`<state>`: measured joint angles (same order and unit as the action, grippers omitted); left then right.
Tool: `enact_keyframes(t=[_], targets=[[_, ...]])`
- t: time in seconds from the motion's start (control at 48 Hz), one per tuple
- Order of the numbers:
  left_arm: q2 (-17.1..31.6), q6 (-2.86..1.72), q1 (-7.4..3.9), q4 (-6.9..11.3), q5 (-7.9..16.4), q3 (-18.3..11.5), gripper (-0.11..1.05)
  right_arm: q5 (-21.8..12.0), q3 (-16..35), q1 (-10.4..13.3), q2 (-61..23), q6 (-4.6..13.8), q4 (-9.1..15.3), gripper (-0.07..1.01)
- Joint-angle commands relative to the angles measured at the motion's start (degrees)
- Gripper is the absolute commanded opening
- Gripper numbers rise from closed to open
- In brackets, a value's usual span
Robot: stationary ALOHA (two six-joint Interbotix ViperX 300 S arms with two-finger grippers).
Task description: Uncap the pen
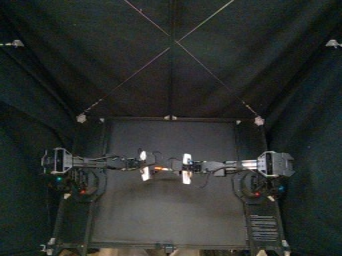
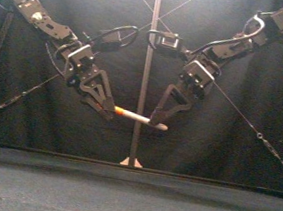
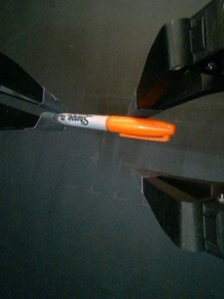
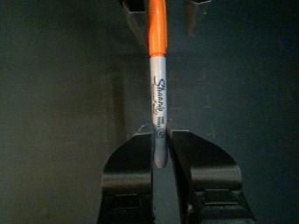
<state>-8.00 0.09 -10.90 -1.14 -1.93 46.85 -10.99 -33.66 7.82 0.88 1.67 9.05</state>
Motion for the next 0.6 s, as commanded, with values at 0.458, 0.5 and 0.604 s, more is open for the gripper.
enact_keyframes(t=[0.458,0.5,0.604], targets=[[-1.23,0.0,-0.26,0.0,-0.18,-0.44,0.34,0.09,-0.09,0.18,1.67,0.18,-0.26,0.42],[-1.41,0.0,-0.18,0.09,-0.09,-0.18,0.34,-0.09,-0.35,0.18,1.85,0.18,-0.26,0.42],[-1.93,0.0,-0.18,0.26,0.35,0.7,0.34,-1.05,-0.97,0.18,2.2,0.18,-0.35,0.42]])
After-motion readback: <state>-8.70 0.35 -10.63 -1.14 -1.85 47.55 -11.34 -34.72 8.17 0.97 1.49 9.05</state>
